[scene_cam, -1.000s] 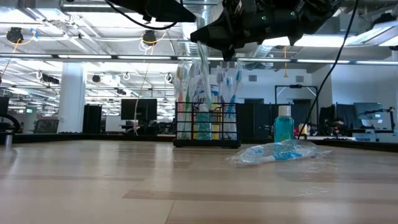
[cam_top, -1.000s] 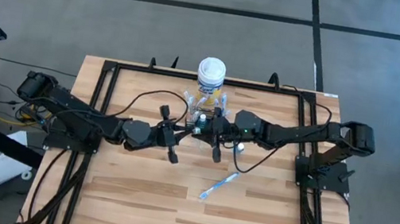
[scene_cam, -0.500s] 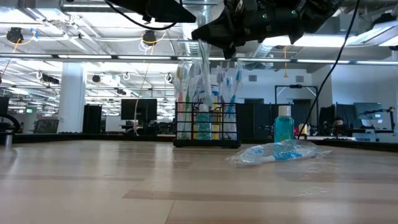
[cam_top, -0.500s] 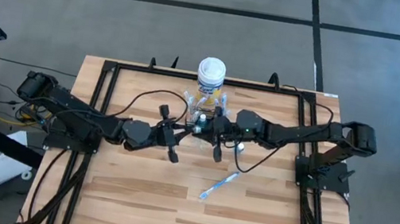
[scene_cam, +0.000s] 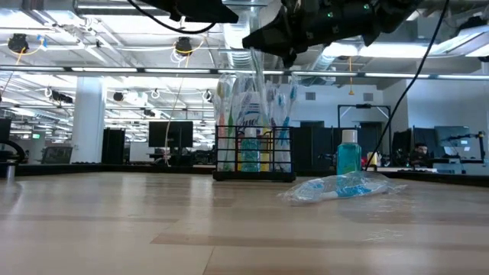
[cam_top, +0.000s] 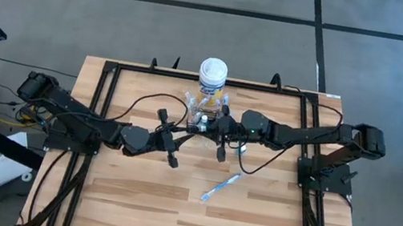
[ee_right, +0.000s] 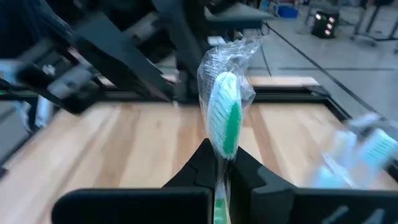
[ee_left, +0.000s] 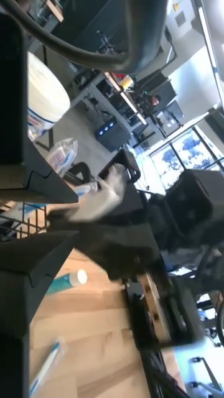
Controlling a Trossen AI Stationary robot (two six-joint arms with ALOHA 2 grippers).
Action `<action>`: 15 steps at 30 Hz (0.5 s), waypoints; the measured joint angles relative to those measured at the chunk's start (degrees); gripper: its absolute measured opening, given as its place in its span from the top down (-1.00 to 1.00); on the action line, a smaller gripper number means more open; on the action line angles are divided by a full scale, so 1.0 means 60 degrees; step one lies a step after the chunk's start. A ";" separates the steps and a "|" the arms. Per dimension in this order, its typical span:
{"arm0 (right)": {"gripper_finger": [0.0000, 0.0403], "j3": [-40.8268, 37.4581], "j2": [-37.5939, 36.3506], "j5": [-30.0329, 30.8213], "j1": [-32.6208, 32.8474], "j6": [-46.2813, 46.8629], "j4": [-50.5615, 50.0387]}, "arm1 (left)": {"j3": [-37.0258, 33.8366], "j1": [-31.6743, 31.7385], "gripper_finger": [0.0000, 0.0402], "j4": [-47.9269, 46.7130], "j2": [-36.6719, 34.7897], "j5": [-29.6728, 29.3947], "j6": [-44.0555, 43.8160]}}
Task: Pick & Place toothbrushing station
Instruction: Put the green toothbrush into the black wire organizer
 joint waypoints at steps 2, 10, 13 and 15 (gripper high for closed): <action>0.98 -0.0052 -0.0142 0.0196 0.0000 -0.0138 -0.0140 | 0.0000 -0.0089 0.62 0.0000 0.0000 -0.0001 0.0000; 0.99 -0.0982 -0.0975 0.0337 -0.0204 -0.0126 0.0657 | 0.0000 -0.0238 0.62 -0.0018 0.0000 0.0004 -0.0179; 0.99 -0.1342 -0.1378 0.1064 -0.0229 -0.0098 0.0991 | 0.0000 -0.0208 0.62 -0.0025 0.0000 0.0006 -0.0430; 0.99 -0.1522 -0.1590 0.1312 -0.0227 -0.0057 0.1038 | 0.0000 -0.0208 0.62 -0.0029 0.0000 0.0006 -0.0430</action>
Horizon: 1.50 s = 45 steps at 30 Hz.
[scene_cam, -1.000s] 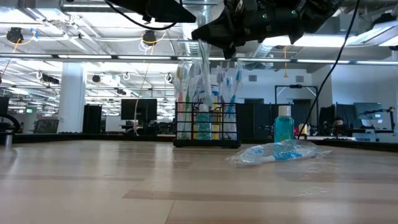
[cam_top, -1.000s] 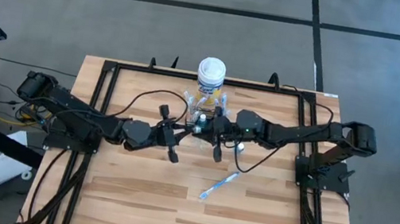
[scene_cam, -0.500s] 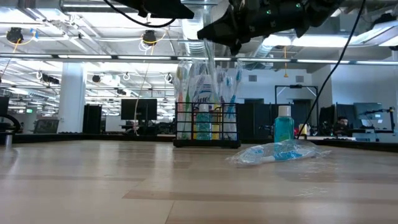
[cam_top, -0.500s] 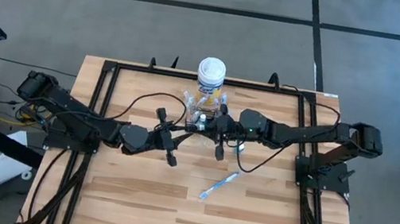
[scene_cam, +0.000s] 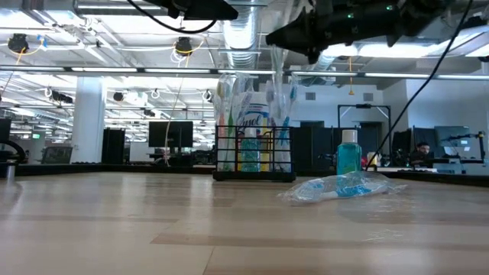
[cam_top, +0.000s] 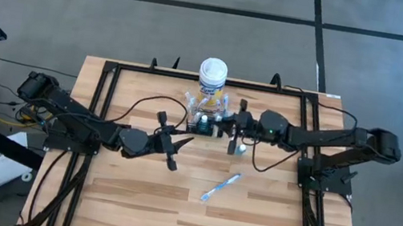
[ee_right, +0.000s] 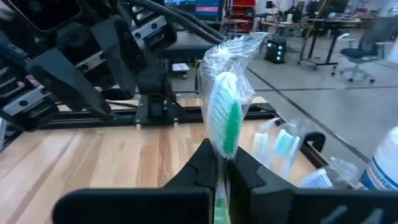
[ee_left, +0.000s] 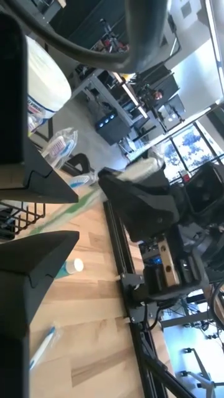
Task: Pick & Place toothbrushing station
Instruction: Put the green toothbrush into the black wire organizer
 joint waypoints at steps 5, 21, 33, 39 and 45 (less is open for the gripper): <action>0.99 -0.0175 -0.0193 0.1261 0.0019 0.0210 -0.0016 | 0.0000 0.0000 0.62 0.0002 0.0000 0.0004 -0.0014; 1.00 -0.0186 0.0052 0.3172 0.0063 -0.0045 0.0217 | 0.0000 0.0000 0.62 -0.0018 0.0000 0.0022 -0.0499; 1.00 -0.0179 0.0357 0.3258 -0.0185 -0.0070 0.0421 | 0.0000 0.0000 0.62 -0.0035 0.0000 0.0018 -0.0506; 1.00 -0.0160 0.0599 0.3255 -0.0269 0.0104 0.0427 | 0.0000 0.0000 0.62 -0.0033 0.0000 0.0018 -0.0529; 1.00 -0.0188 0.1209 0.3177 -0.0377 0.0278 0.0639 | 0.0000 -0.0001 0.62 -0.0032 0.0000 0.0011 -0.0579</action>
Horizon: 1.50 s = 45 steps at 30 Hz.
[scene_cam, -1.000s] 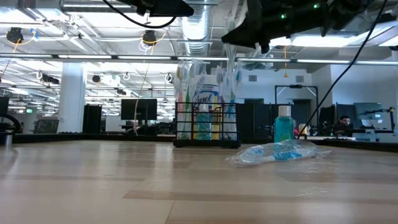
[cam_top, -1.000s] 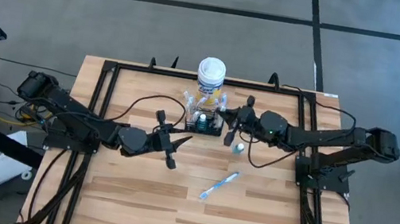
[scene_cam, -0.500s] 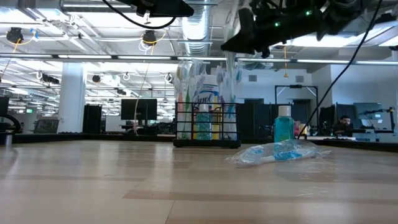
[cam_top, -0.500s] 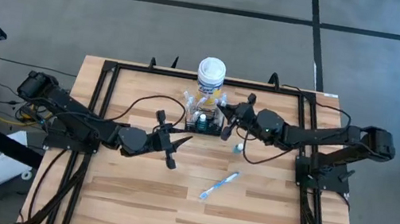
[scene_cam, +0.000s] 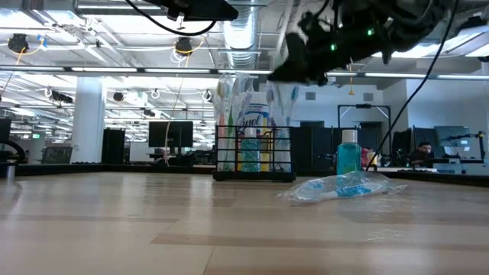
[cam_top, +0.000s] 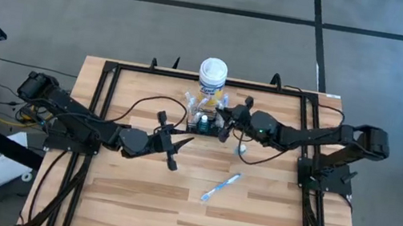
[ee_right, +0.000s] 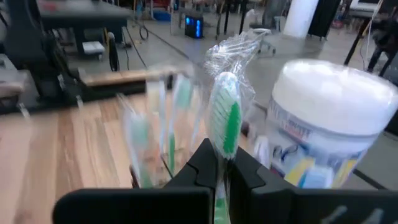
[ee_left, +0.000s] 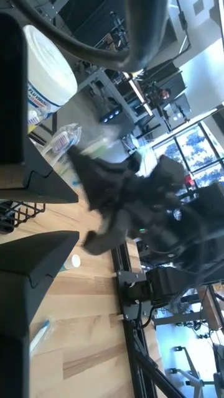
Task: Pick & Place toothbrushing station
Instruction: Put the green toothbrush into the black wire organizer
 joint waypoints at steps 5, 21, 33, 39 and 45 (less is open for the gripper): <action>0.99 0.0009 0.0394 -0.0025 -0.0089 0.0020 0.0514 | 0.0000 0.0000 0.62 -0.0001 0.0000 -0.0004 0.0000; 0.96 -0.0542 0.0383 -0.0076 -0.0096 0.0437 0.1137 | 0.0000 -0.0002 0.62 -0.0001 0.0000 0.0000 0.0000; 0.71 -0.0792 0.0383 -0.0573 -0.0101 0.0439 0.1396 | 0.0000 -0.0003 0.62 -0.0001 0.0000 0.0000 0.0000; 0.61 -0.0792 0.0380 -0.0579 -0.0103 0.0438 0.1396 | 0.0000 -0.0003 0.62 -0.0001 0.0000 0.0000 0.0000; 0.41 -0.0792 0.0375 -0.0576 -0.0107 0.0438 0.1239 | 0.0000 -0.0003 0.62 -0.0001 0.0000 0.0000 0.0000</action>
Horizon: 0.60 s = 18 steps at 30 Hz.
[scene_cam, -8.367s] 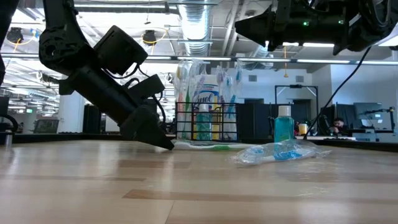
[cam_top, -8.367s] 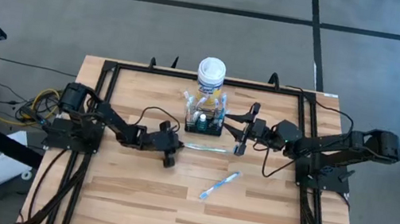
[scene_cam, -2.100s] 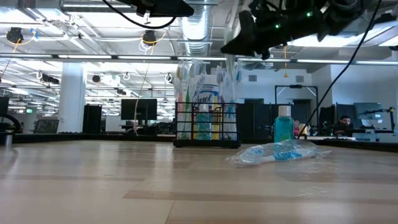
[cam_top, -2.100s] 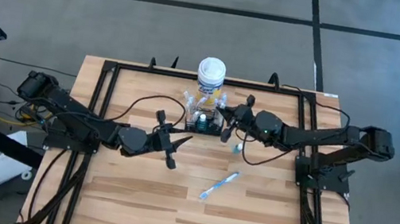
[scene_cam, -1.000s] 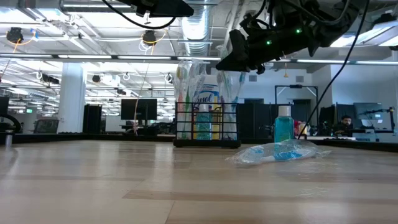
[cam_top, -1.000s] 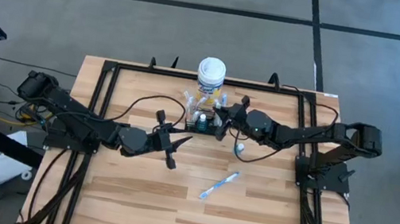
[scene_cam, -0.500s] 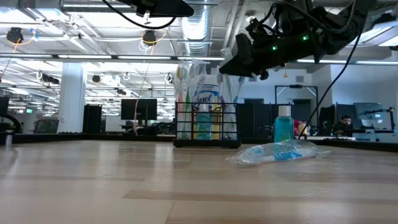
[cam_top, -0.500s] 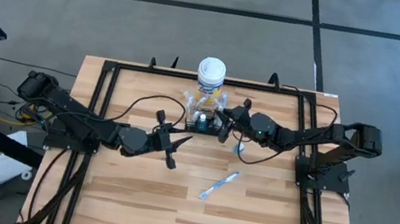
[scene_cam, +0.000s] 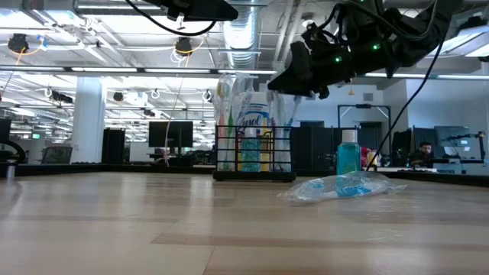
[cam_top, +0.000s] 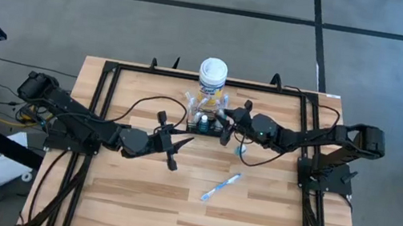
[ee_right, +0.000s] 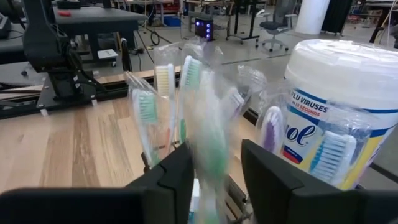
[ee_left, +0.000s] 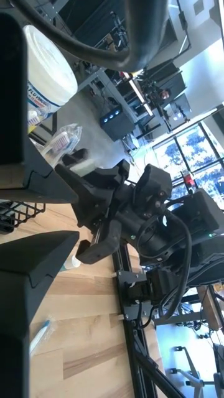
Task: Pick & Place toothbrushing station
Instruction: Put the green toothbrush into the black wire organizer
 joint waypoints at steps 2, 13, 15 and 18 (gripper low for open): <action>0.35 0.0000 0.0000 0.0004 0.0000 0.0000 -0.0051 | 0.0000 0.0000 0.62 0.0000 0.0000 0.0001 0.0000; 0.20 0.0007 -0.0869 0.0063 0.0039 -0.0306 -0.0657 | 0.0000 0.0000 0.62 0.0000 0.0000 0.0004 0.0000; 0.21 0.0004 -0.1307 0.0069 0.0074 -0.0331 -0.1231 | 0.0000 0.0000 0.62 0.0004 0.0000 0.0004 0.0000; 0.24 0.0004 -0.1915 0.0066 0.0075 -0.0331 -0.2191 | 0.0000 0.0000 0.62 0.0003 0.0000 0.0004 0.0000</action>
